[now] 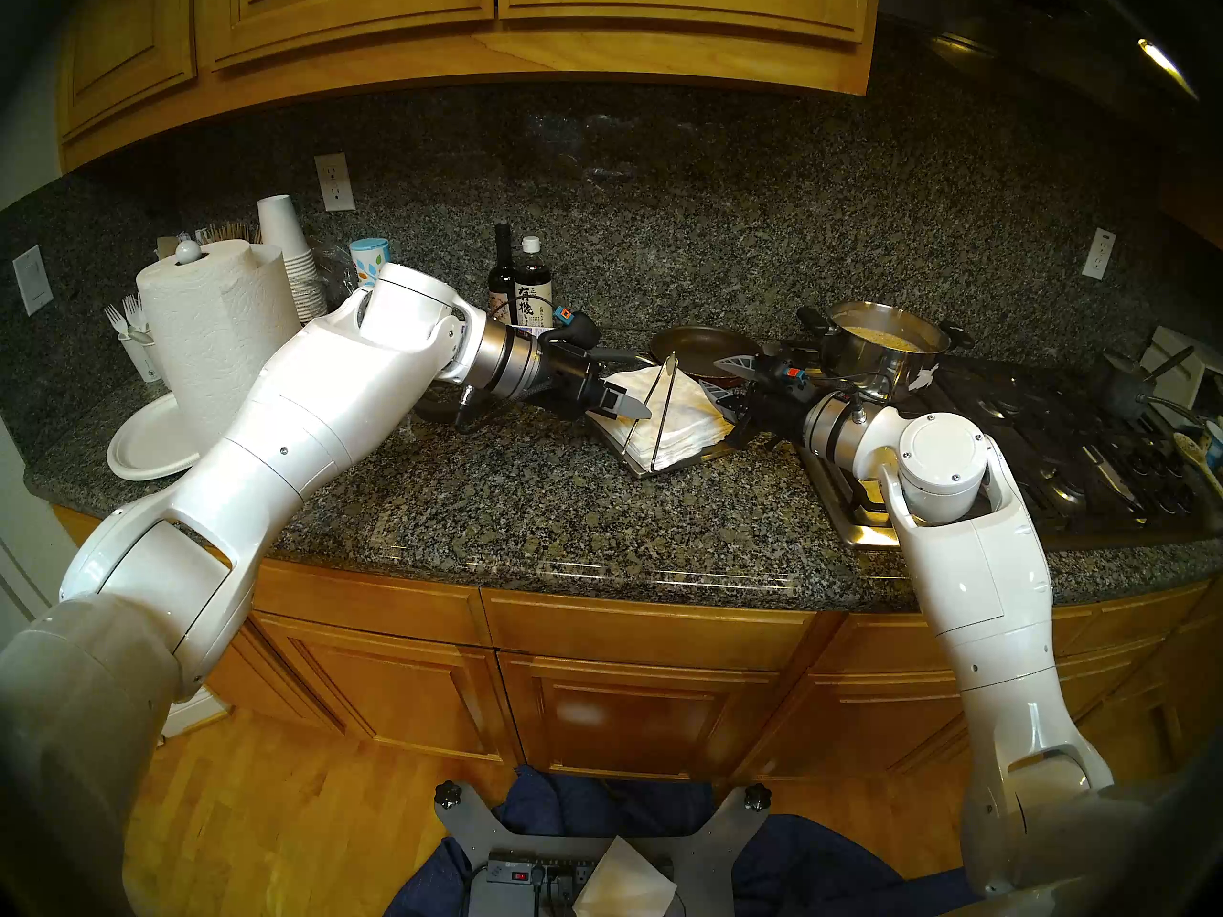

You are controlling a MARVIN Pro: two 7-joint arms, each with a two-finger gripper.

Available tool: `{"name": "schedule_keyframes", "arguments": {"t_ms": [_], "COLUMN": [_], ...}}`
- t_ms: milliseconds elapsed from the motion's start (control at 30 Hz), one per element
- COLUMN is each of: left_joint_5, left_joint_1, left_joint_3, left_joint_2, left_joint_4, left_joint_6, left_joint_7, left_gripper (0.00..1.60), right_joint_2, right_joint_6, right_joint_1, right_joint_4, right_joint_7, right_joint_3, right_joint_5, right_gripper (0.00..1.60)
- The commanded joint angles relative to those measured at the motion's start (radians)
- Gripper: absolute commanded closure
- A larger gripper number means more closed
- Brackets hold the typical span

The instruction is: Take napkin out of napkin holder

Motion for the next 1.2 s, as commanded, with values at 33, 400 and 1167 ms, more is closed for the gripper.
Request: {"name": "schedule_keyframes", "arguments": {"t_ms": [33, 400, 1167], "left_joint_5": [-0.048, -0.075, -0.093], "left_joint_1": [-0.014, 0.057, 0.194], "left_joint_3": [-0.042, -0.068, -0.126], "left_joint_2": [0.043, 0.11, 0.17], "left_joint_4": [-0.063, -0.135, -0.259], "left_joint_6": [-0.033, -0.057, -0.124], "left_joint_7": [-0.08, -0.076, -0.033], "left_gripper": [1.33, 1.35, 1.37], "right_joint_2": [-0.009, -0.024, -0.028], "right_joint_6": [-0.002, 0.003, 0.008], "right_joint_1": [0.061, 0.098, 0.127], "right_joint_4": [-0.024, -0.016, -0.019], "right_joint_7": [-0.007, -0.006, 0.011], "right_joint_3": [-0.013, -0.038, -0.045], "right_joint_5": [-0.009, -0.024, -0.05], "right_gripper": [0.63, 0.56, 0.42]}}
